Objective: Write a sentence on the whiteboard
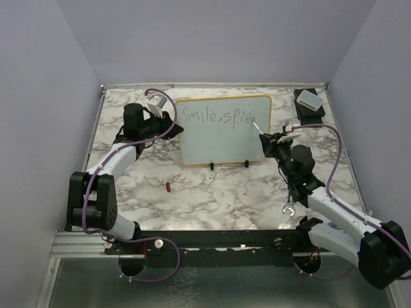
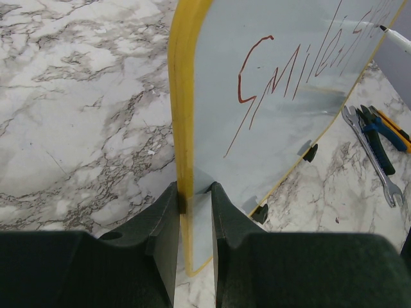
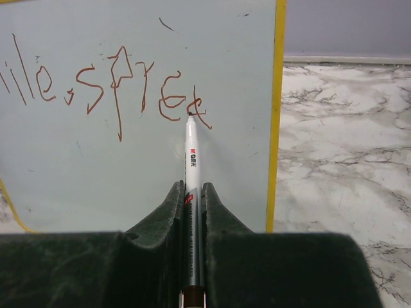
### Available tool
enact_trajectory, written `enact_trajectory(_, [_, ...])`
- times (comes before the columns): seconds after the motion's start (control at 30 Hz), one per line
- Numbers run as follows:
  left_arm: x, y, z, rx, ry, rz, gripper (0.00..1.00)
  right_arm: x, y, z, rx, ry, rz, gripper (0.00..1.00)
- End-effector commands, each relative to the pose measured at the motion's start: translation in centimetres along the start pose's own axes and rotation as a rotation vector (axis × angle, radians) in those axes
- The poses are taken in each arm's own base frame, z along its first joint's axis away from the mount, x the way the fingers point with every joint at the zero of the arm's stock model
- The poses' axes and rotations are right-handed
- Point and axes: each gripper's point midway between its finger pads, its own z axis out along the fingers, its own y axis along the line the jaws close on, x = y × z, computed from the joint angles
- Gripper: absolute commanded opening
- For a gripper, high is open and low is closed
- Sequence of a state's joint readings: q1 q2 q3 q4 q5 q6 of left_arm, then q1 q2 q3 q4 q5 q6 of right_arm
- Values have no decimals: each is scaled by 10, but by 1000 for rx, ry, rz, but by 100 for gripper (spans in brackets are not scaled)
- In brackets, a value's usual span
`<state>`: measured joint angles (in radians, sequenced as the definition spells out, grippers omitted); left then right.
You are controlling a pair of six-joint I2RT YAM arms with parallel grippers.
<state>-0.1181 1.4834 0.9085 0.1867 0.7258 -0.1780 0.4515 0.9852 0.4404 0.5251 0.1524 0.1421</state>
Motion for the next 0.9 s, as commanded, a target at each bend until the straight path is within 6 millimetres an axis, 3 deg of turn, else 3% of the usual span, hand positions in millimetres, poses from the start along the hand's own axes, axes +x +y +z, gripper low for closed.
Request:
enact_trajectory(0.0, [15,-3,1,-2,51,-20,15,-5,-13,-1,69,-5,6,1])
enact_trajectory(0.87, [15,-3,1,-2,51,-19,15,-26,-12,1,75,-62,-4,1])
